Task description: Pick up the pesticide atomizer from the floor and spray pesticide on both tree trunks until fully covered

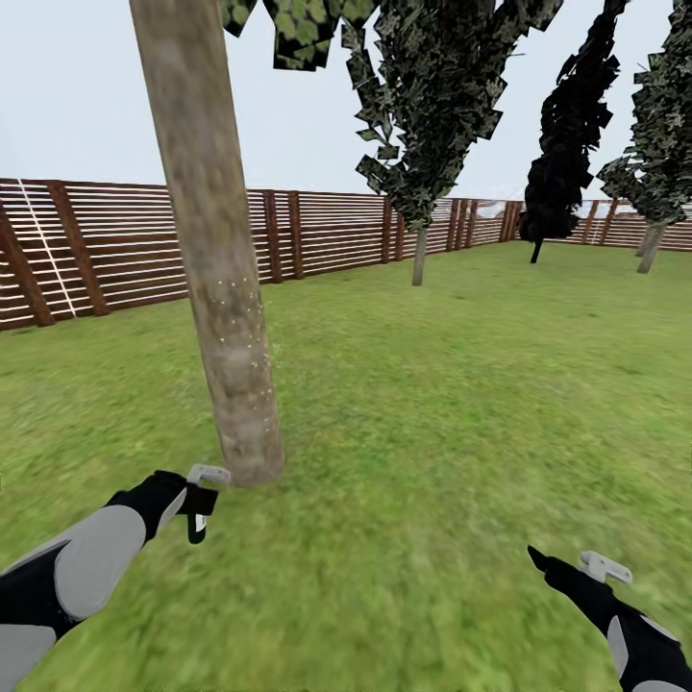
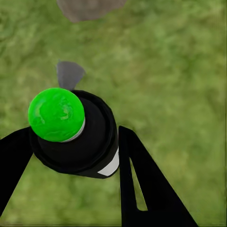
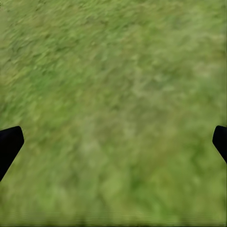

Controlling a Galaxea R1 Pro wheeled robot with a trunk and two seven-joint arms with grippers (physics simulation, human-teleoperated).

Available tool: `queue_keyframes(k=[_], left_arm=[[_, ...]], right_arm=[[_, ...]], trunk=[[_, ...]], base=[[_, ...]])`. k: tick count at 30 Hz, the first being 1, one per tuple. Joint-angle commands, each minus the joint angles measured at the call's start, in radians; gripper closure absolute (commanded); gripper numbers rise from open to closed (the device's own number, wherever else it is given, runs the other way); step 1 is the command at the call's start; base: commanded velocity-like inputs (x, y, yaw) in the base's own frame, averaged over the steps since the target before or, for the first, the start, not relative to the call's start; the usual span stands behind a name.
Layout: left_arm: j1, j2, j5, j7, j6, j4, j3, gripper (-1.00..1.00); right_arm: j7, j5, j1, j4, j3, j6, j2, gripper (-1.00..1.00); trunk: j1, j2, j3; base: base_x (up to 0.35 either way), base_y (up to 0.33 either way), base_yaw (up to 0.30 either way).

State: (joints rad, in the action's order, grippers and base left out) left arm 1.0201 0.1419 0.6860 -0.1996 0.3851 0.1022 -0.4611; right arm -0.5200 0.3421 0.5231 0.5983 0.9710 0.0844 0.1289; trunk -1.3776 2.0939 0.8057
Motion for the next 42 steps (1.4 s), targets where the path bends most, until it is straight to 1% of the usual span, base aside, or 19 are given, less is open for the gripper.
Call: queue_keyframes(k=[1, 2, 3, 4, 5, 7, 9, 10, 12, 18, 21, 22, 24, 27, 31, 38, 42], left_arm=[[0.000, -0.001, -0.018, 0.000, 0.000, 0.009, 0.002, 1.00], [0.000, -0.004, -0.034, 0.000, 0.000, 0.022, 0.003, 1.00], [0.000, -0.013, -0.064, 0.000, 0.001, 0.059, 0.003, 1.00], [0.000, -0.020, -0.083, 0.001, 0.002, 0.094, 0.003, 1.00], [0.000, -0.029, -0.112, 0.001, 0.003, 0.143, 0.003, 1.00], [0.000, -0.057, -0.158, 0.002, 0.005, 0.192, 0.004, 1.00], [0.000, -0.091, -0.175, 0.002, 0.005, 0.207, 0.004, 1.00], [0.000, -0.103, -0.178, 0.003, 0.005, 0.210, 0.004, 1.00], [0.000, -0.114, -0.180, 0.003, 0.005, 0.212, 0.004, 1.00], [0.002, -0.116, -0.181, 0.003, 0.018, 0.212, 0.003, 1.00], [0.007, -0.116, -0.181, 0.002, 0.102, 0.214, 0.003, 1.00], [0.008, -0.116, -0.181, 0.002, 0.135, 0.230, 0.003, 1.00], [0.009, -0.116, -0.180, 0.001, 0.217, 0.301, 0.005, 1.00], [0.009, -0.117, -0.180, 0.000, 0.265, 0.332, 0.006, 1.00], [0.009, -0.117, -0.180, -0.001, 0.274, 0.338, 0.007, 1.00], [0.009, -0.118, -0.180, -0.001, 0.273, 0.337, 0.007, 1.00], [0.009, -0.118, -0.180, -0.002, 0.272, 0.333, 0.006, 1.00]], right_arm=[[0.000, 0.000, 0.000, 0.000, 0.000, 0.000, 0.000, -1.00], [0.000, 0.000, 0.000, 0.000, 0.000, 0.000, 0.000, -1.00], [0.000, 0.000, 0.000, 0.000, 0.000, 0.000, 0.000, -1.00], [0.000, 0.000, 0.000, 0.000, 0.000, 0.000, 0.000, -1.00], [0.000, 0.000, 0.000, 0.000, 0.000, 0.000, 0.000, -1.00], [0.000, 0.000, 0.000, 0.000, 0.000, 0.000, 0.000, -1.00], [0.000, 0.000, 0.000, 0.000, 0.000, 0.000, 0.000, -1.00], [0.000, 0.000, 0.000, 0.000, 0.000, 0.000, 0.000, -1.00], [0.000, 0.000, 0.000, 0.000, 0.000, 0.000, 0.000, -1.00], [0.000, 0.000, 0.000, 0.000, 0.000, 0.000, 0.000, -1.00], [0.000, 0.000, 0.000, 0.000, 0.000, 0.000, 0.000, -1.00], [0.000, 0.000, 0.000, 0.000, 0.000, 0.000, 0.000, -1.00], [0.000, 0.000, 0.000, 0.000, 0.000, 0.000, 0.000, -1.00], [0.000, 0.000, 0.000, 0.000, 0.000, 0.000, 0.000, -1.00], [0.000, 0.000, 0.000, 0.000, 0.000, 0.000, 0.000, -1.00], [0.000, 0.000, 0.000, 0.000, 0.000, 0.000, 0.000, -1.00], [0.000, 0.000, 0.000, 0.000, 0.000, 0.000, 0.000, -1.00]], trunk=[[0.000, 0.000, 0.000], [0.000, 0.000, 0.000], [0.000, 0.000, 0.000], [0.000, 0.000, 0.000], [0.000, 0.000, 0.000], [0.000, 0.000, 0.000], [0.000, 0.000, 0.000], [0.000, 0.000, 0.000], [0.000, 0.000, 0.000], [0.000, 0.000, 0.000], [0.000, 0.000, 0.000], [0.000, 0.000, 0.000], [0.000, 0.000, 0.000], [0.000, 0.000, 0.000], [0.000, 0.000, 0.000], [0.000, 0.000, 0.000], [0.000, 0.000, 0.000]], base=[[-0.069, 0.047, 0.000], [-0.044, 0.030, 0.000], [-0.023, 0.015, 0.000], [-0.014, 0.010, 0.000], [-0.007, 0.005, 0.000], [-0.003, 0.002, 0.000], [0.000, 0.000, 0.000], [0.000, 0.000, 0.000], [0.000, 0.000, 0.000], [0.000, 0.000, 0.000], [0.000, 0.000, 0.000], [0.000, 0.000, 0.000], [0.000, 0.000, 0.000], [0.000, 0.000, 0.000], [0.033, 0.000, 0.000], [0.277, 0.000, 0.000], [0.058, 0.000, 0.000]])
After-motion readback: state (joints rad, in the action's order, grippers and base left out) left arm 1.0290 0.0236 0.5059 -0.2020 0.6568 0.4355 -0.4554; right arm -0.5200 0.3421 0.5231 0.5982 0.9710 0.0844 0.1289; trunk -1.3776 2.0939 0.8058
